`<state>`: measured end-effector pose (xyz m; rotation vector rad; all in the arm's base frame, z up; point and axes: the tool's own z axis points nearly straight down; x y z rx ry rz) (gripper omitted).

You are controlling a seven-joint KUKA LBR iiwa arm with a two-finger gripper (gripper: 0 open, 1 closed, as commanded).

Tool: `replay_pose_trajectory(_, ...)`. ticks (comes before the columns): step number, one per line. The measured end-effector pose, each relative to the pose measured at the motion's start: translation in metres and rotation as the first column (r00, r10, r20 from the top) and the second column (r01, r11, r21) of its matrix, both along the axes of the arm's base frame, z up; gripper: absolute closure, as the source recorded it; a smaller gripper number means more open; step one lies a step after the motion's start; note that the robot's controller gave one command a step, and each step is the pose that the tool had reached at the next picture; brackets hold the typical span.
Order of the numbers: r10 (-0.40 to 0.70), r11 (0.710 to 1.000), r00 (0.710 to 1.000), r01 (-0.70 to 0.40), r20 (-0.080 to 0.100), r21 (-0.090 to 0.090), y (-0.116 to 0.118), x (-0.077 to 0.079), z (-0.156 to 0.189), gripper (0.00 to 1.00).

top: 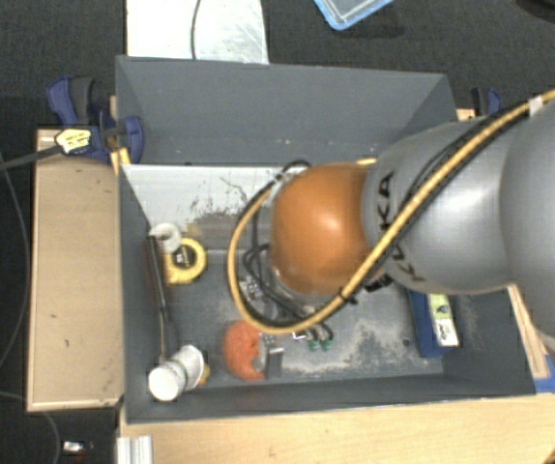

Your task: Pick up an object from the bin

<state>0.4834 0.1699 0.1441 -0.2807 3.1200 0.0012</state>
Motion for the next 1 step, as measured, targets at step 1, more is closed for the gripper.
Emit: replay_pose_trajectory(1, 0.163, 0.987, 0.987, -0.163, -0.004, 0.0, 0.0105, -0.0034, -0.0134, 0.0)
